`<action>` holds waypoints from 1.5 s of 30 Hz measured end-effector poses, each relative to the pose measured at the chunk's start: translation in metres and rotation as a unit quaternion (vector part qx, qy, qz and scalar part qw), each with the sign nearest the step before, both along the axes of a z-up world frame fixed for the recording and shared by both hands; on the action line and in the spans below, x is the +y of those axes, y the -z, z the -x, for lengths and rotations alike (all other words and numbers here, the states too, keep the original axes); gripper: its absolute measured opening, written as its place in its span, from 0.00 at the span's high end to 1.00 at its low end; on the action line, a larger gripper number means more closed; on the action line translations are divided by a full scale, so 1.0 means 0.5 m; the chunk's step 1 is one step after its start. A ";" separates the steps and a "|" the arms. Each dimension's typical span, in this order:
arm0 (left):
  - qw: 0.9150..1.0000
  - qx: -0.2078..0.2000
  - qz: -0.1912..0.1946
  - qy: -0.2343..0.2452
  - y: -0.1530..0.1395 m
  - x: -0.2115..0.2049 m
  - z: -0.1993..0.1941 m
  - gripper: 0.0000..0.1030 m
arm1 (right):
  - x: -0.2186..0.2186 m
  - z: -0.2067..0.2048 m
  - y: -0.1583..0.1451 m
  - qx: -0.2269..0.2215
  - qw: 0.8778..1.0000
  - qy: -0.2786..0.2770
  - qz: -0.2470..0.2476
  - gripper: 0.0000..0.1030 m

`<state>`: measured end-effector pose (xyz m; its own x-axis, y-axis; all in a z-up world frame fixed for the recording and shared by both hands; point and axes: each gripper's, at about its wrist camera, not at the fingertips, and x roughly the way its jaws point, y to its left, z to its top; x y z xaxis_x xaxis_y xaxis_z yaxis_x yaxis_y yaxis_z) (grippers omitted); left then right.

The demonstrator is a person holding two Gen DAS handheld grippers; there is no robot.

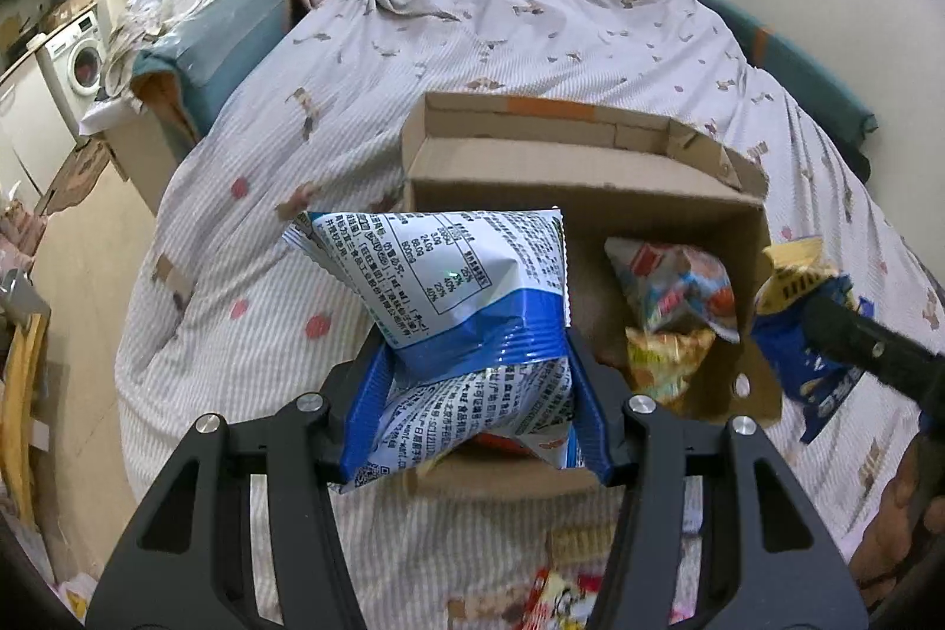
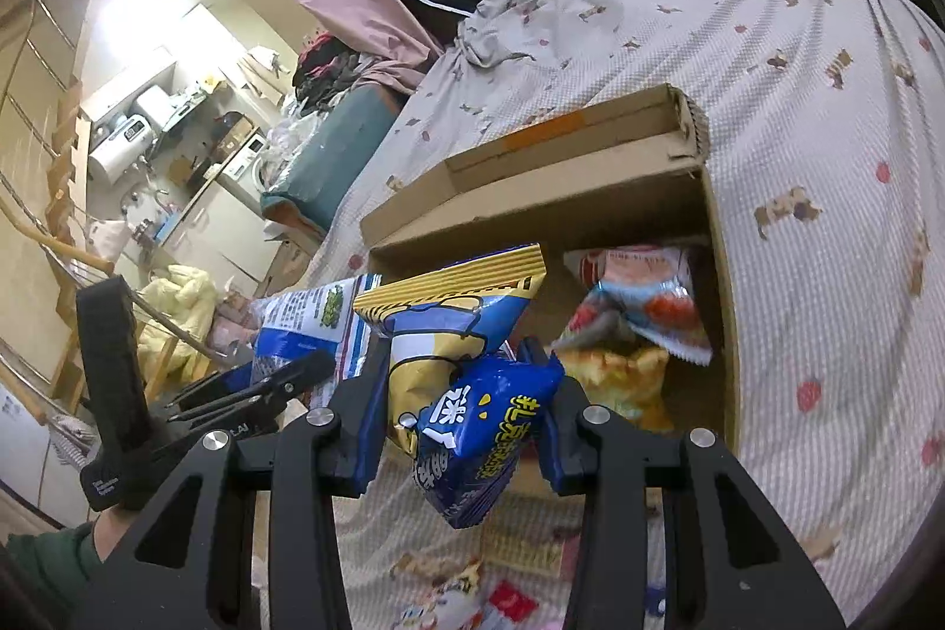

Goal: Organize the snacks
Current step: 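Carry both held bags over and down into the cardboard box, then open both tools to drop the bags into the box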

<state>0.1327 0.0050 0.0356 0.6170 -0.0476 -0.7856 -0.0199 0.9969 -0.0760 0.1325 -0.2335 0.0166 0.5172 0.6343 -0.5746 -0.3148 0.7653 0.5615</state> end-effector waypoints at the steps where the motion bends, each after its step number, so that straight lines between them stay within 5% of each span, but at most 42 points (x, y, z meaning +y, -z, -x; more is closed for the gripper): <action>1: 1.000 0.000 0.000 0.000 0.001 -0.002 -0.008 0.50 | 0.003 -0.007 0.001 0.000 1.000 0.000 0.003 0.58; 15: 1.000 0.008 -0.024 0.003 0.102 -0.015 -0.084 0.50 | 0.076 -0.113 0.078 0.020 0.999 -0.007 0.043 0.58; 31: 1.000 0.019 -0.020 0.011 0.113 -0.019 -0.100 0.48 | 0.090 -0.139 0.126 0.052 0.997 0.002 0.055 0.56; 45: 1.000 0.016 0.010 0.006 0.093 -0.019 -0.086 0.22 | 0.061 -0.138 0.124 0.058 0.998 0.017 0.016 0.46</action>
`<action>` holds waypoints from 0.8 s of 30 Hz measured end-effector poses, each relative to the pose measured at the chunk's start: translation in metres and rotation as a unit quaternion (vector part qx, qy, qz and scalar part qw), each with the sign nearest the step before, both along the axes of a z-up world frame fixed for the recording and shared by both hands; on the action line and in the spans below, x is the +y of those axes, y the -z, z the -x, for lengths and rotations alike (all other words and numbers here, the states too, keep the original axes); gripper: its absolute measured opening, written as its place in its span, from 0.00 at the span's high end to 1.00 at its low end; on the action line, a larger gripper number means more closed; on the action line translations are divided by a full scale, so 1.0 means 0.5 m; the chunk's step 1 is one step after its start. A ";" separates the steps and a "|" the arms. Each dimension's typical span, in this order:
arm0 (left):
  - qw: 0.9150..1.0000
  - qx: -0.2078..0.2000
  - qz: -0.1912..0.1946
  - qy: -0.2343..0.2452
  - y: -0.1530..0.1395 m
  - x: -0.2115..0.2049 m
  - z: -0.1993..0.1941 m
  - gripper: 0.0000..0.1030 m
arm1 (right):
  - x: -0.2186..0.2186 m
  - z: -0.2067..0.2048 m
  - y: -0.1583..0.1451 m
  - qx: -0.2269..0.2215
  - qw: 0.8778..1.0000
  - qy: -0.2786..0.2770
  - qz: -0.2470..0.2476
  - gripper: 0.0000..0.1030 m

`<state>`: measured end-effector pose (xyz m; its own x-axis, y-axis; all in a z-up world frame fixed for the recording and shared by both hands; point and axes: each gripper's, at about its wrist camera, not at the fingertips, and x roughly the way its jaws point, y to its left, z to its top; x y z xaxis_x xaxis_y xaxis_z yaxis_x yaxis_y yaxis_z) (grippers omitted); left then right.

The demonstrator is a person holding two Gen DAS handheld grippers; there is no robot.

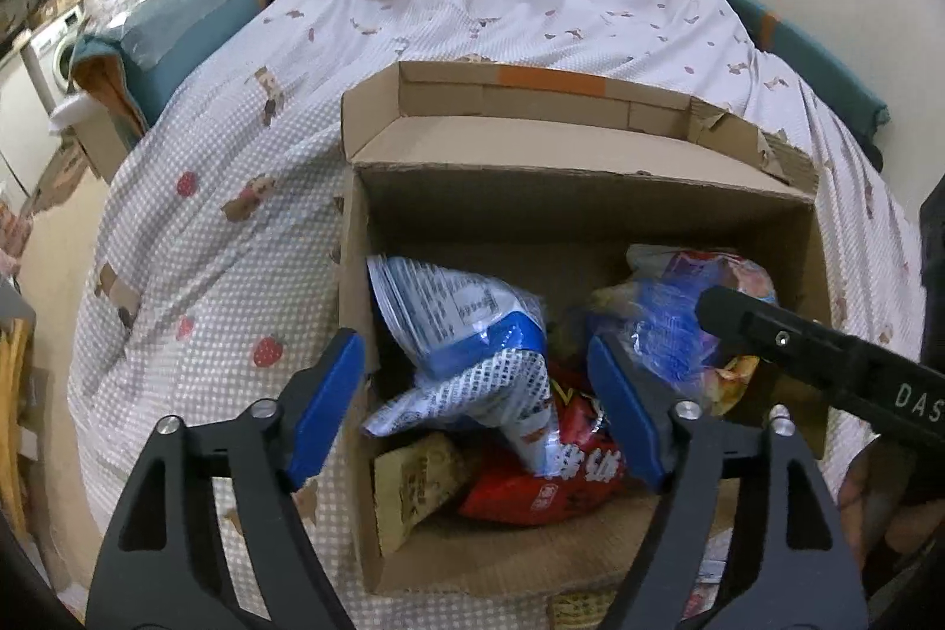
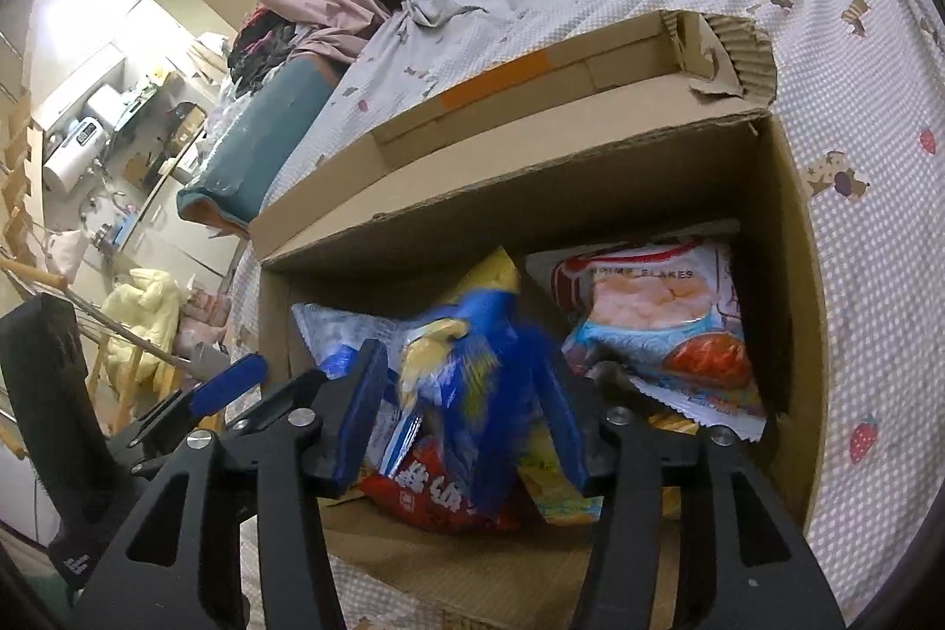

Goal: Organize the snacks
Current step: 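Open both tools to drop the bags into the box, then withdraw both tools from the box back over the pile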

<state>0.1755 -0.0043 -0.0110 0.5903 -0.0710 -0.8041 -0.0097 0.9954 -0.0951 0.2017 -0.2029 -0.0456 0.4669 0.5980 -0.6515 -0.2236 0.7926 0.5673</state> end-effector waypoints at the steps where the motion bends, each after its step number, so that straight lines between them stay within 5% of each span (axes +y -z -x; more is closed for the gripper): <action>1: 1.000 0.000 0.003 -0.001 -0.002 0.001 0.002 0.21 | 0.001 0.001 -0.002 -0.001 1.000 -0.002 -0.002 0.45; 5: 1.000 -0.010 -0.001 0.001 -0.013 -0.002 0.008 0.18 | 0.003 0.011 -0.023 -0.028 1.000 -0.004 0.004 0.19; 24: 0.998 -0.057 0.008 -0.008 -0.077 0.015 0.066 0.18 | -0.034 0.042 -0.078 -0.062 0.998 0.016 0.018 0.19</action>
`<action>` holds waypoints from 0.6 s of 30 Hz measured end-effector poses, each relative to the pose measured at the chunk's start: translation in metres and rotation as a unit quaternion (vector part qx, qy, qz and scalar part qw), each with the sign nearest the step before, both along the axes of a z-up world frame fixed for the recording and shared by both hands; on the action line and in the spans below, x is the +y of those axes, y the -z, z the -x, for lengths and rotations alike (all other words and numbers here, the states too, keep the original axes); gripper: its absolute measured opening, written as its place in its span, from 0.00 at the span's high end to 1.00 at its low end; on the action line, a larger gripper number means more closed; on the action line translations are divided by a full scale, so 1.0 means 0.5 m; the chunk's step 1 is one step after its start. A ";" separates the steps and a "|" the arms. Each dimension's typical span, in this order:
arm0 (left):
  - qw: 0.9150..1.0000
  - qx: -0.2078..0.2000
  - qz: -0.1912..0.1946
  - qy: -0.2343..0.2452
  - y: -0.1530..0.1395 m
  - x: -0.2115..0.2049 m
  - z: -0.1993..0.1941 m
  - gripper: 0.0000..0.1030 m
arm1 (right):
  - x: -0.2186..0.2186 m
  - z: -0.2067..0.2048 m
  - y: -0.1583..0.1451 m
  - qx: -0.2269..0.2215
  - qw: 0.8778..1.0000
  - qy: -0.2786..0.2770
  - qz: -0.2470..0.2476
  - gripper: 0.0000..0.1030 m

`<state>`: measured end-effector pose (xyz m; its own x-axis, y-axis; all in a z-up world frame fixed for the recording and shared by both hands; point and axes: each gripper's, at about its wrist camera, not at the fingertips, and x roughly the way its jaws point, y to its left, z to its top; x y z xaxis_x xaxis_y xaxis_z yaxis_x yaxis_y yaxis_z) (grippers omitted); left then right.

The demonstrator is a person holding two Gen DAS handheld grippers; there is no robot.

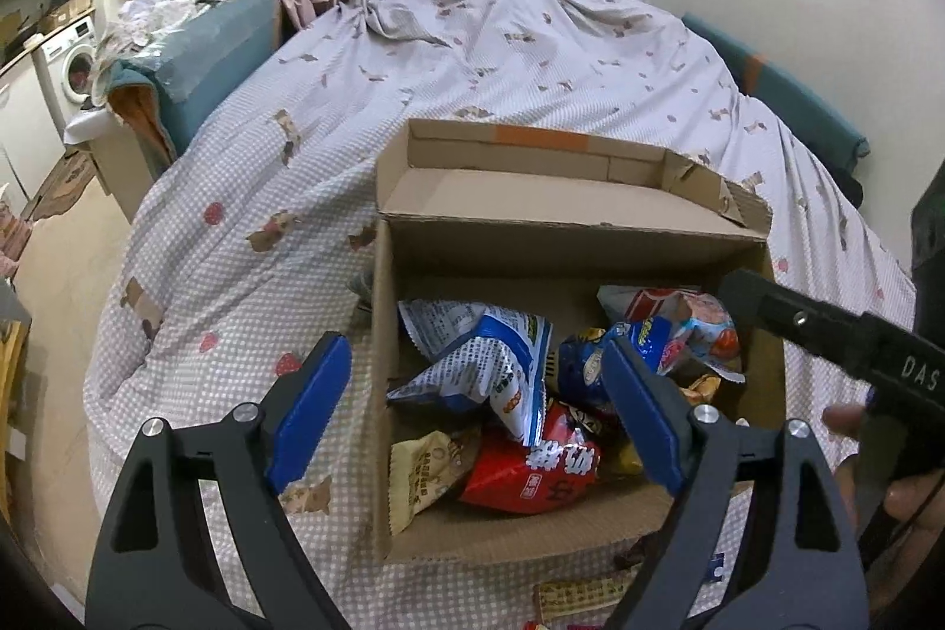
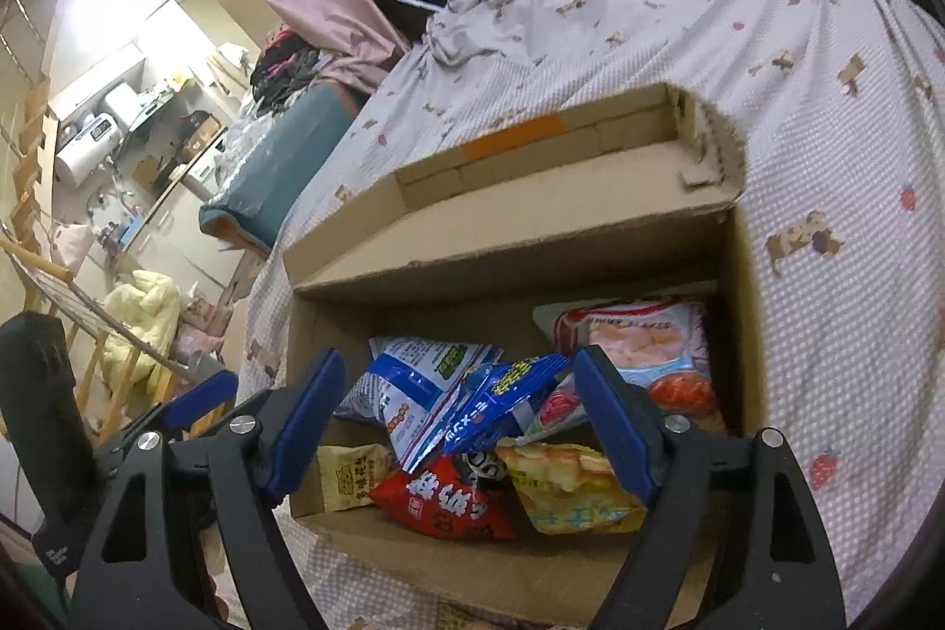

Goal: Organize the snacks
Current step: 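Withdraw both tools from the box back over the pile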

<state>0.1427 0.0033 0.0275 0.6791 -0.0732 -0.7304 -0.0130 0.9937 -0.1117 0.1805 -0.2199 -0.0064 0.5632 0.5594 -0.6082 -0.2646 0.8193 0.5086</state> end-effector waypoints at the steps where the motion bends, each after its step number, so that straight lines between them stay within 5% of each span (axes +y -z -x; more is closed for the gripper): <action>1: 1.000 -0.001 -0.001 -0.001 -0.003 0.001 0.006 0.18 | -0.005 0.007 -0.007 -0.003 1.000 0.005 0.001 0.19; 18: 1.000 -0.012 0.020 0.003 -0.042 0.040 0.157 0.18 | -0.066 0.155 -0.031 0.011 0.999 0.039 0.018 0.06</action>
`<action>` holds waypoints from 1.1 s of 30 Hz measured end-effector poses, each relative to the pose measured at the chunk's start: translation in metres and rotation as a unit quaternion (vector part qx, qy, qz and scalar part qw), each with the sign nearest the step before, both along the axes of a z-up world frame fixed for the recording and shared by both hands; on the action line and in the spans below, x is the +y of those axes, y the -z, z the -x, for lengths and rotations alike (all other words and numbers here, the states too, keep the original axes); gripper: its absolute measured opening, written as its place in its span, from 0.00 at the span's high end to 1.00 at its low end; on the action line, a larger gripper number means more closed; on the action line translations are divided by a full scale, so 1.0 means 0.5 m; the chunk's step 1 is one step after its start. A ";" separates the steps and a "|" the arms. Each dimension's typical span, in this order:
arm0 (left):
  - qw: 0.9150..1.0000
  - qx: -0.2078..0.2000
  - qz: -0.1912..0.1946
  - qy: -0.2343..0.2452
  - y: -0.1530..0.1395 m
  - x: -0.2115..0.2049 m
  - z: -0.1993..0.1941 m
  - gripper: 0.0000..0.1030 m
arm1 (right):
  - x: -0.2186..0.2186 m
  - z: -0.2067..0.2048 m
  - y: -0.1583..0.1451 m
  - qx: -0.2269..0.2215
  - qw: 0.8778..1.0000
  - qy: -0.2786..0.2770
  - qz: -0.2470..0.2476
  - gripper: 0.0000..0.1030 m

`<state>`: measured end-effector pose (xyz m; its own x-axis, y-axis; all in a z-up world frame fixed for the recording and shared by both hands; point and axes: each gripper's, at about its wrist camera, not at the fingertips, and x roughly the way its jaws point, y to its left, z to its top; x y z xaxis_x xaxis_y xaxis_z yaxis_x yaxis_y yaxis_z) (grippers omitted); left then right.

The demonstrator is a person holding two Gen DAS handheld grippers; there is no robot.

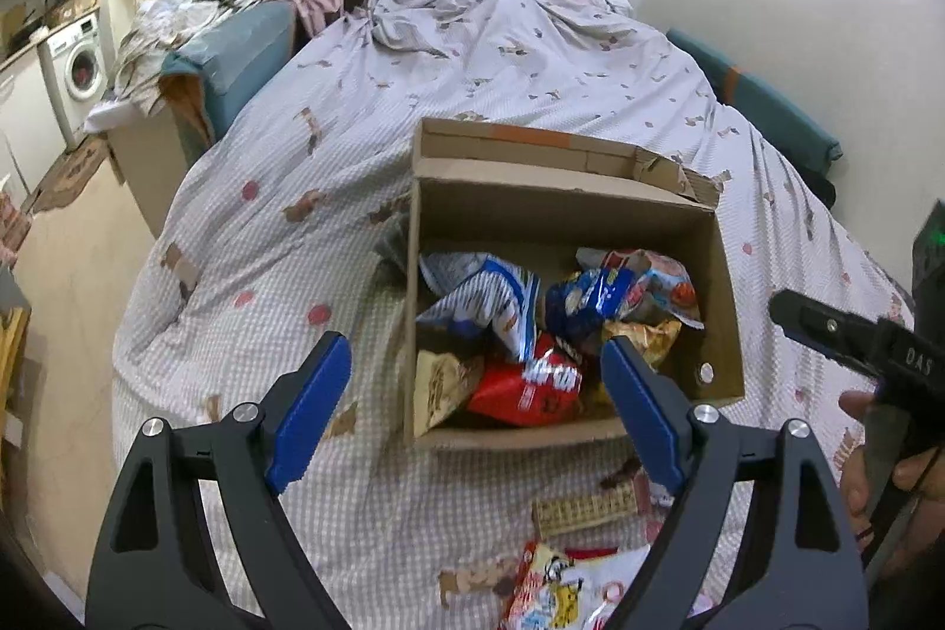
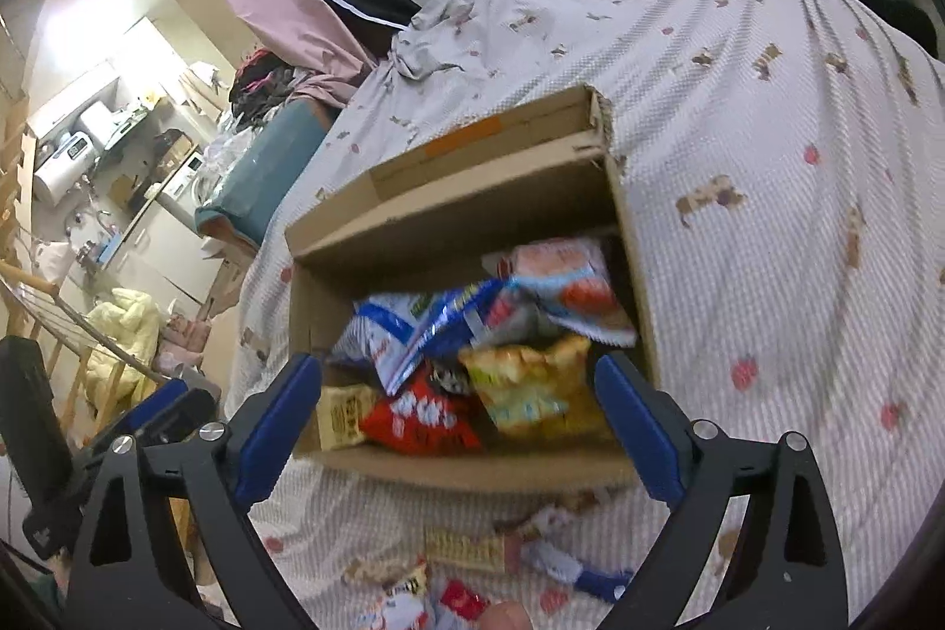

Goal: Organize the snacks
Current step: 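Withdraw both tools from the box back over the pile, then grasp the white red-striped snack bag with the left tool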

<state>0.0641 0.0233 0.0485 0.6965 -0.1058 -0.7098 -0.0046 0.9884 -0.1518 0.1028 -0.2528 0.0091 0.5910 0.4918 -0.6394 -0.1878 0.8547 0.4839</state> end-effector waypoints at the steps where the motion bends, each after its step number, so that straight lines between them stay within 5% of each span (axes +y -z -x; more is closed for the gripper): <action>1: 1.000 0.002 0.004 -0.003 0.000 0.006 0.007 0.18 | -0.001 0.012 0.000 0.001 1.000 0.000 0.004 0.06; 10: 1.000 0.011 -0.002 -0.028 0.007 0.031 0.067 0.18 | -0.021 0.079 0.006 0.012 1.000 0.010 0.007 0.01; 14: 0.999 0.025 0.019 -0.034 0.020 0.039 0.083 0.05 | -0.023 0.106 0.012 0.018 1.000 0.008 0.008 0.00; 20: 0.998 0.049 0.008 -0.033 0.041 0.028 0.099 0.05 | -0.017 0.147 0.021 0.023 0.999 0.004 0.031 0.00; 33: 0.984 0.167 0.049 -0.034 0.141 0.025 0.095 0.05 | -0.071 0.168 0.118 0.125 0.991 0.033 0.019 0.00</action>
<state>0.0167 0.0359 -0.0221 0.4334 -0.1469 -0.8892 -0.1353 0.9648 -0.2253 0.0190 -0.2883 -0.0500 0.4425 0.4293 -0.7874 -0.0090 0.8801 0.4747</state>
